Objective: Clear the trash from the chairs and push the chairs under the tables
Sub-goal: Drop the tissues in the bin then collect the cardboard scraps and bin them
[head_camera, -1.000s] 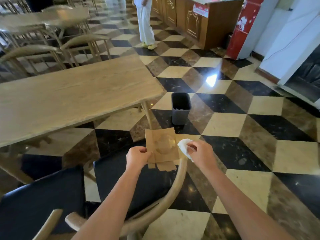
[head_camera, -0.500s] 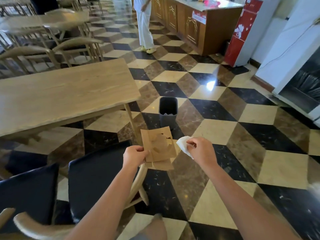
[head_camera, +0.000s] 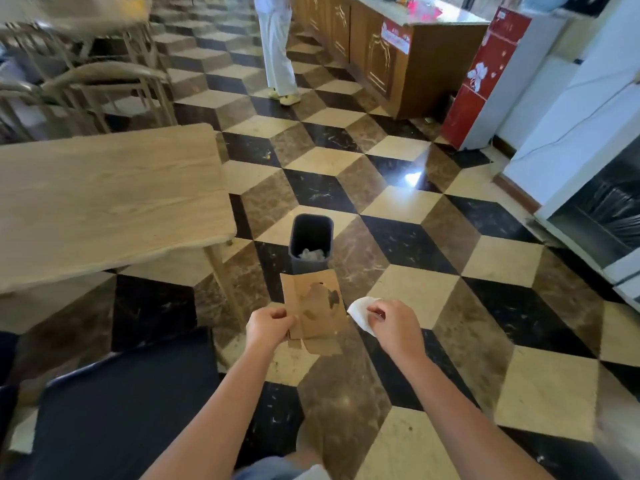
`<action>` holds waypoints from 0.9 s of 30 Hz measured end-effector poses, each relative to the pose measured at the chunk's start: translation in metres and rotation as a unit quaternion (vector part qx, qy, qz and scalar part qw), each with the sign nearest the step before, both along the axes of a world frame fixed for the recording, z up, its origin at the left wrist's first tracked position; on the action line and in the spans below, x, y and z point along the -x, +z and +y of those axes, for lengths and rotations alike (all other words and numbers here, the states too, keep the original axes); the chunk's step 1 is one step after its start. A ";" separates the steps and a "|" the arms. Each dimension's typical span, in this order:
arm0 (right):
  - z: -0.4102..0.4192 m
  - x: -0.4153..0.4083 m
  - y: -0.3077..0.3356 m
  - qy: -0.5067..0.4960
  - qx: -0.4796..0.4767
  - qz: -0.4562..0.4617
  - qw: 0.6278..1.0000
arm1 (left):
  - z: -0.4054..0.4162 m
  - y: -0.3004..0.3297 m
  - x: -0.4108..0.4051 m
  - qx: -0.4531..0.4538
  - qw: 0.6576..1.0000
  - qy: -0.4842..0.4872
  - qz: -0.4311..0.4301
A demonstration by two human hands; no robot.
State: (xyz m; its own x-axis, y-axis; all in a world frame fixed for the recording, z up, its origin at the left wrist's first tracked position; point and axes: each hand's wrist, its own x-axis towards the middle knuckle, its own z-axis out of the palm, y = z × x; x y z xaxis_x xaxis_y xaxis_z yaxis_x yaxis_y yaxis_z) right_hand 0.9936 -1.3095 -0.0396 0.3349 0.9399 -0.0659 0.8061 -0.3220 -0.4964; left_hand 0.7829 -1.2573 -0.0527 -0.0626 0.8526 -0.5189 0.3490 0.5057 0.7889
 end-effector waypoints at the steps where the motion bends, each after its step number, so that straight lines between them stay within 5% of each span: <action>1: 0.019 -0.007 0.003 0.002 0.005 -0.002 1.000 | 0.018 0.002 -0.007 -0.003 1.000 0.001 0.005; 27: 0.517 -0.141 -0.125 0.145 0.114 0.059 0.981 | 0.427 -0.099 -0.149 0.113 0.976 0.160 0.097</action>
State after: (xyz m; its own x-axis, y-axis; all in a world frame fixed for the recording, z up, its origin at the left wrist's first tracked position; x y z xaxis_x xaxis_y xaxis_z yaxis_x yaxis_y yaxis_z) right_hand 1.1348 -0.7930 -0.1648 0.0335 0.9510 -0.3073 0.8218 -0.2012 -0.5331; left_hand 0.9318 -0.8302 -0.1512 -0.4223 0.6380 -0.6440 0.2758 0.7671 0.5792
